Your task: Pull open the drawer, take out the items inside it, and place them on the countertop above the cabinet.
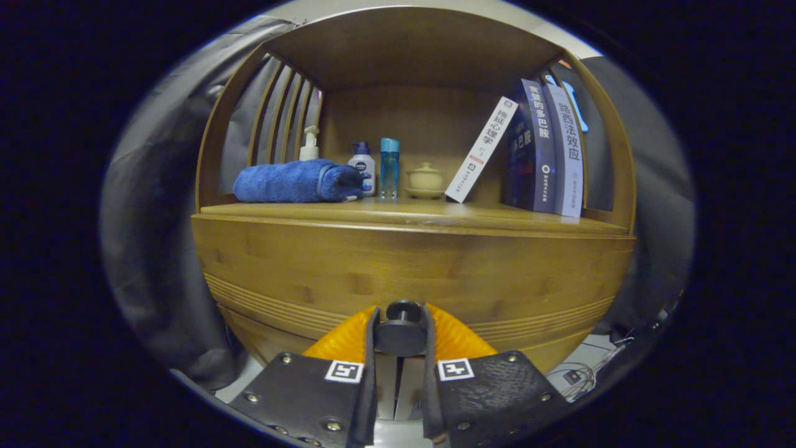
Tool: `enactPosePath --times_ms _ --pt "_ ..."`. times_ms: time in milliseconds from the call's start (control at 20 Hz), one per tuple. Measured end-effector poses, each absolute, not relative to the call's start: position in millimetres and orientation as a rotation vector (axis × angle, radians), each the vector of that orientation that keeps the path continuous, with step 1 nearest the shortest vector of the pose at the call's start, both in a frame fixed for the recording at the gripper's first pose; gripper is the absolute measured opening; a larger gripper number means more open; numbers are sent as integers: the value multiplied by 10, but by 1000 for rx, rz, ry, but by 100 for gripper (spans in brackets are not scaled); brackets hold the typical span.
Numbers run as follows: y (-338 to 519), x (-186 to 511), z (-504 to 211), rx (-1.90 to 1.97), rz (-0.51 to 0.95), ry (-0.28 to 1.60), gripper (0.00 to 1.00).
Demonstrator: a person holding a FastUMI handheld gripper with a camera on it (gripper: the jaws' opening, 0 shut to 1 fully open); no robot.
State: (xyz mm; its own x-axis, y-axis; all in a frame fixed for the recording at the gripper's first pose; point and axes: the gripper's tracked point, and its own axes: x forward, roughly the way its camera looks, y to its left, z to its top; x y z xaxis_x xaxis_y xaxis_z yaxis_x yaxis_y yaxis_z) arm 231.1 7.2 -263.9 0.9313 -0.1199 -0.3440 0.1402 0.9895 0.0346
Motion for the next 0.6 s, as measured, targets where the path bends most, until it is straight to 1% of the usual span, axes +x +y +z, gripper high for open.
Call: enactPosePath --times_ms 300,600 --pt "58 2212 -2629 60 -143 349 30" --pt "111 1846 -2557 47 -146 336 30"
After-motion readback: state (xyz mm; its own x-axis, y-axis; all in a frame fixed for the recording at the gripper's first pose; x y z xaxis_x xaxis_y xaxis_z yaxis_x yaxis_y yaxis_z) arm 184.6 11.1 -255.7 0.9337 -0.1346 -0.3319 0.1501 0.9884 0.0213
